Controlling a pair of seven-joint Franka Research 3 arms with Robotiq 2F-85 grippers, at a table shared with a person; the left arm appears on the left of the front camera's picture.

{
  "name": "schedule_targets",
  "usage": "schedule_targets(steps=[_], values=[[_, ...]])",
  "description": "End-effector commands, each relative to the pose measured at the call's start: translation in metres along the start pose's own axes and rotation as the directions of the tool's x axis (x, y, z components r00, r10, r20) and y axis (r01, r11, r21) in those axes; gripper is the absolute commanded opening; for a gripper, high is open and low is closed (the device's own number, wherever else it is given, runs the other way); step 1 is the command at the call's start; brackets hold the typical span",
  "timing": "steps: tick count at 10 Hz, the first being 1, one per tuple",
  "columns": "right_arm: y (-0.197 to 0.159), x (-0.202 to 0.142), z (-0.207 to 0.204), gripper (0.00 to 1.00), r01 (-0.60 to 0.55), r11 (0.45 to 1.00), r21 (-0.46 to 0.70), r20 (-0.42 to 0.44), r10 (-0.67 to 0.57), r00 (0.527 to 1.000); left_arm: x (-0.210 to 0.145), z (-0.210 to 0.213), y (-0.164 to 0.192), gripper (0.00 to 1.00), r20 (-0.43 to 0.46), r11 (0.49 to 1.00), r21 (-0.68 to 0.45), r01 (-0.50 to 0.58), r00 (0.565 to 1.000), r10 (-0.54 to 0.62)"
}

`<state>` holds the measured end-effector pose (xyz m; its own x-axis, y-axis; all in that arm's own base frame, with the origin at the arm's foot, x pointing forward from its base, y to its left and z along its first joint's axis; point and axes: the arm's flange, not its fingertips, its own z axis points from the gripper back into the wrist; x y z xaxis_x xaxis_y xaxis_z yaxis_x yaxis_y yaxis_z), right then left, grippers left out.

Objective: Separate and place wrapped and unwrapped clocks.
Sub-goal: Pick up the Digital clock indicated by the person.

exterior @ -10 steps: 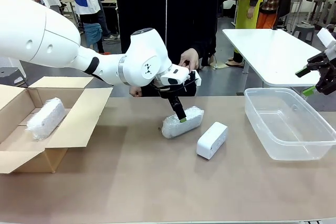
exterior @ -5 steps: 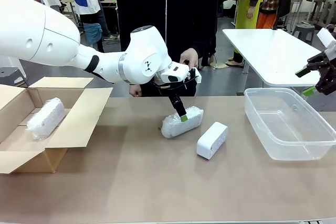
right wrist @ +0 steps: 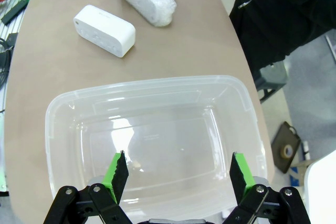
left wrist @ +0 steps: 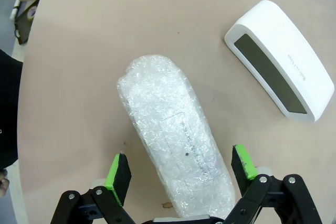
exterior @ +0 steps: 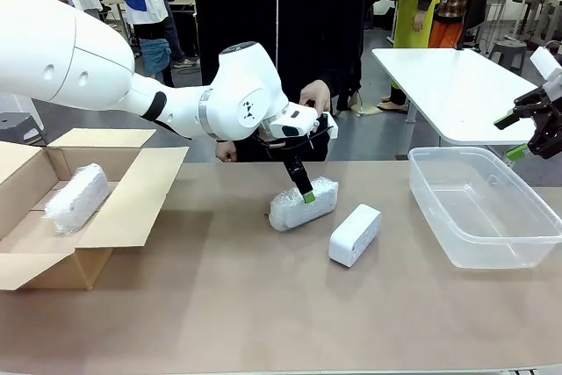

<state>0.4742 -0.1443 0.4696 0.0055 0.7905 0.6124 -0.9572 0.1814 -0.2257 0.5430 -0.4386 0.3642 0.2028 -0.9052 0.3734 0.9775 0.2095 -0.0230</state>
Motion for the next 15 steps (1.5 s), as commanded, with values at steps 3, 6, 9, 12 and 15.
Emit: schedule_targets(steps=[3, 6, 9, 12, 15], values=[[0.000, 0.000, -0.002, 1.00, 0.001, 1.000, 0.003, 0.000, -0.001, 1.000, -0.004, -0.011, 0.004, 1.00, -0.023, 0.999, -0.019, -0.033, 0.999, 0.033], [0.000, 0.000, -0.002, 1.00, 0.001, 1.000, 0.003, 0.000, -0.001, 1.000, -0.006, -0.025, 0.009, 1.00, -0.049, 0.999, -0.016, -0.030, 0.998, 0.029], [0.000, 0.000, -0.002, 1.00, 0.001, 1.000, 0.003, 0.000, -0.001, 1.000, -0.011, -0.022, 0.005, 1.00, -0.035, 0.981, -0.150, 0.121, 0.991, -0.127], [0.000, 0.000, -0.002, 1.00, 0.001, 1.000, 0.003, 0.000, -0.001, 1.000, -0.021, -0.017, 0.009, 0.80, -0.087, 0.985, -0.084, 0.151, 0.984, -0.159], [0.000, 0.000, -0.002, 1.00, 0.001, 1.000, 0.003, 0.000, -0.001, 1.000, -0.020, -0.017, 0.010, 0.43, -0.093, 0.987, -0.073, 0.140, 0.985, -0.147]])
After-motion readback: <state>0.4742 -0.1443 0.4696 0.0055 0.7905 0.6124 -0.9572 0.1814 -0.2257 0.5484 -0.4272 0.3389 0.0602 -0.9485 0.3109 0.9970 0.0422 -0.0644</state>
